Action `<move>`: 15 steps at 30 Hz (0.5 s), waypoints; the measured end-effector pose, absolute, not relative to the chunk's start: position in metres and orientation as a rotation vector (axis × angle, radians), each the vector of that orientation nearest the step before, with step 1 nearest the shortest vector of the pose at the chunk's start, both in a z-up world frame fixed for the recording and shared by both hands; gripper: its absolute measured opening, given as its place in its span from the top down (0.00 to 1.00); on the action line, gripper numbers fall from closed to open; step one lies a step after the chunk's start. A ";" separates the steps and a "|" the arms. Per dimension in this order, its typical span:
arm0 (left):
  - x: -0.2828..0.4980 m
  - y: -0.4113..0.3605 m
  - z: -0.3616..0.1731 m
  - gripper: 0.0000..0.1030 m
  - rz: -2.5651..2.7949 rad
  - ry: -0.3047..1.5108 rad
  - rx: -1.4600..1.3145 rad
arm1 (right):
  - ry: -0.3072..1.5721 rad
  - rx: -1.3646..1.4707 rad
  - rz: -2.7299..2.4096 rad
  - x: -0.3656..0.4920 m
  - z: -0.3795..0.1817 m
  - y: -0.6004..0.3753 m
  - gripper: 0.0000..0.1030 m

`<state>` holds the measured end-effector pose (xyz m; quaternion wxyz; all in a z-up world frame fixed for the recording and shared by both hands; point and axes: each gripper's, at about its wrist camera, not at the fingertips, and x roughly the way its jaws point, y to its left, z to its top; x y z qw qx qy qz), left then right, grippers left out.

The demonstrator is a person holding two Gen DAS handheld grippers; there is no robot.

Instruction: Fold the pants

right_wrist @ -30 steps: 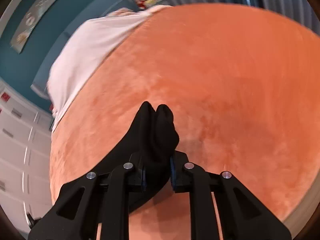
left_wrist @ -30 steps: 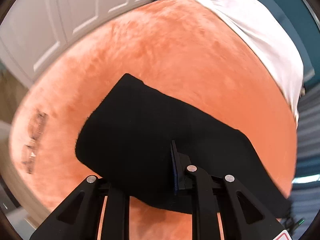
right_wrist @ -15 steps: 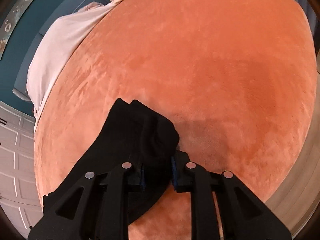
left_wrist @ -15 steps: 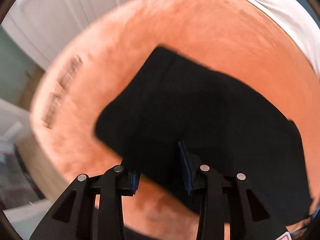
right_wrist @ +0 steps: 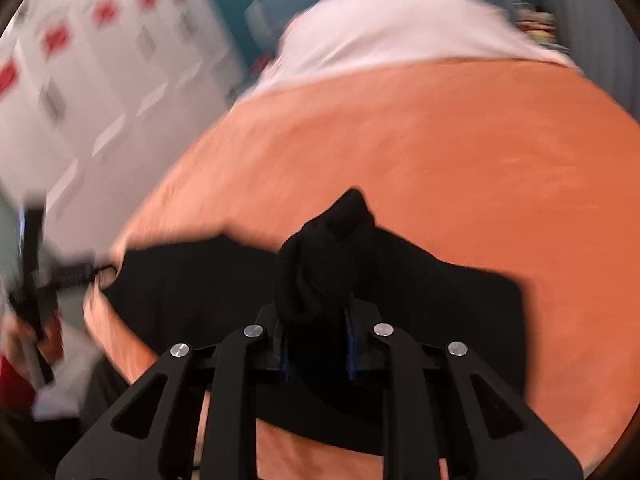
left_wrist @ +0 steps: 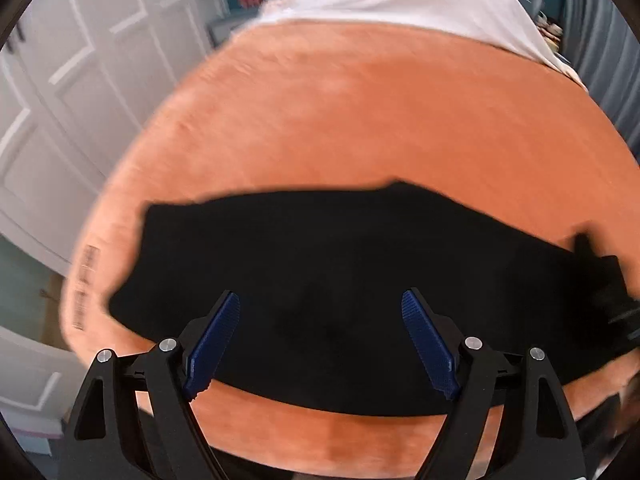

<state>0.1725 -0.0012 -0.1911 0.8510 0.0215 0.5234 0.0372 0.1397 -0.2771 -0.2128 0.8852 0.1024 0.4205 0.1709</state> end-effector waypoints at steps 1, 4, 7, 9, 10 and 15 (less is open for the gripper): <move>0.170 -0.007 -0.199 0.22 0.080 1.121 0.041 | 0.948 0.174 0.395 0.146 -0.242 -0.248 0.81; 0.165 -0.014 -0.212 0.22 0.065 1.146 0.048 | 1.055 0.094 0.388 0.147 -0.296 -0.209 0.80; 0.161 -0.014 -0.215 0.22 0.049 1.144 0.048 | 1.002 0.052 0.345 0.136 -0.298 -0.198 0.79; 0.158 -0.017 -0.214 0.22 0.039 1.145 0.045 | 1.011 0.084 0.326 0.139 -0.298 -0.202 0.79; 0.159 -0.019 -0.214 0.22 0.039 1.145 0.046 | 1.019 0.110 0.320 0.133 -0.295 -0.204 0.79; 0.154 -0.020 -0.216 0.22 0.043 1.139 0.069 | 1.038 0.181 0.280 0.134 -0.295 -0.209 0.79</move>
